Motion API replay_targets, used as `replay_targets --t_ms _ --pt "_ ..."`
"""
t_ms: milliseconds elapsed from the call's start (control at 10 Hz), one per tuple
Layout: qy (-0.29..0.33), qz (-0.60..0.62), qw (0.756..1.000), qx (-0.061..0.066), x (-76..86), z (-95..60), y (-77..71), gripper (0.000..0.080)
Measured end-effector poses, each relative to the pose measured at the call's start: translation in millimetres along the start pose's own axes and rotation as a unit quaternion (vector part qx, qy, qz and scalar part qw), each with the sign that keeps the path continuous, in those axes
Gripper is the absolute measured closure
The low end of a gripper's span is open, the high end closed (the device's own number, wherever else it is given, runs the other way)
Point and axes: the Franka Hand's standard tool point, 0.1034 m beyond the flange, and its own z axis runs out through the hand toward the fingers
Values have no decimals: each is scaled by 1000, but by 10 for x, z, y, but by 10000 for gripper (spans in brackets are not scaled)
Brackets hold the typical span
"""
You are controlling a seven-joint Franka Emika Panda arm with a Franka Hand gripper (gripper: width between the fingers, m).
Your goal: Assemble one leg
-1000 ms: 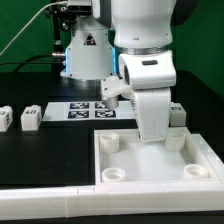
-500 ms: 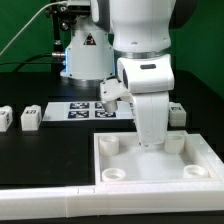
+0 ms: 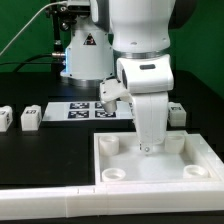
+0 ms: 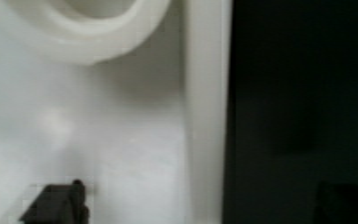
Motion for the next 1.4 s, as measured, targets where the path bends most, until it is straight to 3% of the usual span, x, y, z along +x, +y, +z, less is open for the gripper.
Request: replay_targets --t_ms 500,700,900,1100,1400 --pt "0 2 1000 -1 -11 -13 3 150" --pt "-5 52 999 -3 21 -175 -44 150" --pt "-7 119 993 -9 181 -404 -149 150" --pt "-6 252 968 -11 393 -449 -229 150" --pt "-1 466 885 -5 821 -408 -371 150"
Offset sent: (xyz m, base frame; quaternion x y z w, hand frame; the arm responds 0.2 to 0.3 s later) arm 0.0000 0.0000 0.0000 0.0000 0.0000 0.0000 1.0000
